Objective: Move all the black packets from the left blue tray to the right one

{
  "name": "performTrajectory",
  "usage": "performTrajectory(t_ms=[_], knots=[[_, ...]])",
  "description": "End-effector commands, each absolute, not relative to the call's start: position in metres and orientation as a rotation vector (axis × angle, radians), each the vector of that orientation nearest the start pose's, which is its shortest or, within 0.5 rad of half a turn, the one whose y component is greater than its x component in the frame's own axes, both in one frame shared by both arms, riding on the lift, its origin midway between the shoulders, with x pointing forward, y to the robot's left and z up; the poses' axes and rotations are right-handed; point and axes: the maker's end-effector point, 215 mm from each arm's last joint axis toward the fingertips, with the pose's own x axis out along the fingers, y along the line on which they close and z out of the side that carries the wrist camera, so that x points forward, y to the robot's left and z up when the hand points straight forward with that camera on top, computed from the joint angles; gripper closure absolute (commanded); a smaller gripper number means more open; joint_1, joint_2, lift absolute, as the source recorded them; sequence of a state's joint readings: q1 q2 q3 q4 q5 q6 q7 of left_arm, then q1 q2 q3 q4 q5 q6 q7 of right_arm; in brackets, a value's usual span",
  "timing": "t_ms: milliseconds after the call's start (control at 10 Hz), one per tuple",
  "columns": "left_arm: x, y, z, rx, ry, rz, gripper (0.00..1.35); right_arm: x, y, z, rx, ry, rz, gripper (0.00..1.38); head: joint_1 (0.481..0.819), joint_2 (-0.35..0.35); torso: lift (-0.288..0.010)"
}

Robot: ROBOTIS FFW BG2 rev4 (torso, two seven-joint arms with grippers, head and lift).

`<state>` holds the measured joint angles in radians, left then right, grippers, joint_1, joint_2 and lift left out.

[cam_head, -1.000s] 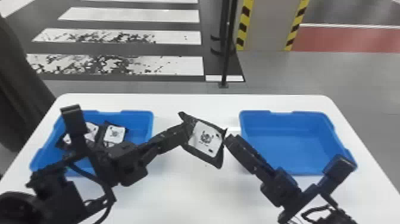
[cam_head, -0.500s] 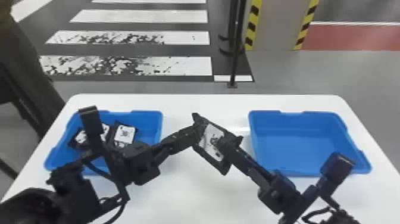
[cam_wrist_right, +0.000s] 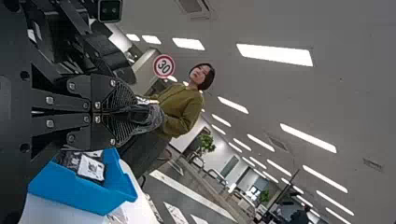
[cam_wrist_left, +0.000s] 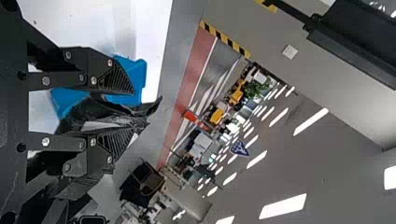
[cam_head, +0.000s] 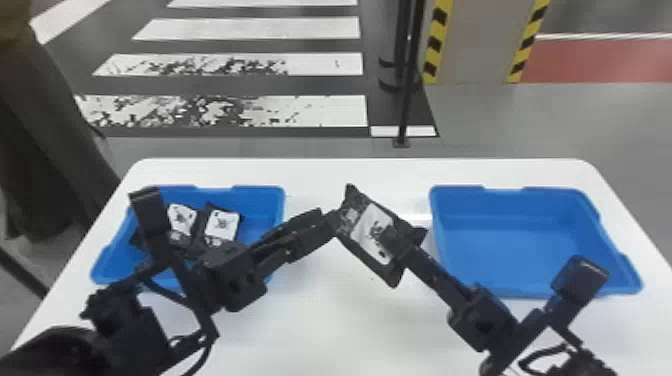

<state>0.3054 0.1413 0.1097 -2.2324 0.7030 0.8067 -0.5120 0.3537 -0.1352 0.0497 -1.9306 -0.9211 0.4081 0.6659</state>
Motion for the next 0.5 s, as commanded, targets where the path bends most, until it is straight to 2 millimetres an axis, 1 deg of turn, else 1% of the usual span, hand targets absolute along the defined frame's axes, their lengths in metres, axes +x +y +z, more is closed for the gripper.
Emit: performTrajectory(t_ms=[0, 100, 200, 300, 400], knots=[[0.423, 0.115, -0.294, -0.549, 0.312, -0.728, 0.18, 0.438, -0.096, -0.318, 0.843, 0.135, 0.805, 1.28, 0.695, 0.042, -0.140], [0.424, 0.130, -0.295, -0.549, 0.303, -0.697, 0.11, 0.461, -0.129, -0.329, 0.783, 0.136, 0.735, 1.28, 0.695, 0.037, -0.140], [0.424, 0.142, -0.292, -0.556, 0.279, -0.672, 0.11, 0.488, -0.174, -0.343, 0.697, 0.135, 0.641, 1.28, 0.695, 0.019, -0.140], [0.423, 0.154, -0.293, -0.558, 0.264, -0.649, 0.11, 0.513, -0.229, -0.352, 0.587, 0.140, 0.530, 1.28, 0.695, -0.013, -0.140], [0.422, 0.164, -0.295, -0.559, 0.258, -0.627, 0.12, 0.532, -0.270, -0.358, 0.524, 0.148, 0.452, 1.28, 0.695, -0.037, -0.140]])
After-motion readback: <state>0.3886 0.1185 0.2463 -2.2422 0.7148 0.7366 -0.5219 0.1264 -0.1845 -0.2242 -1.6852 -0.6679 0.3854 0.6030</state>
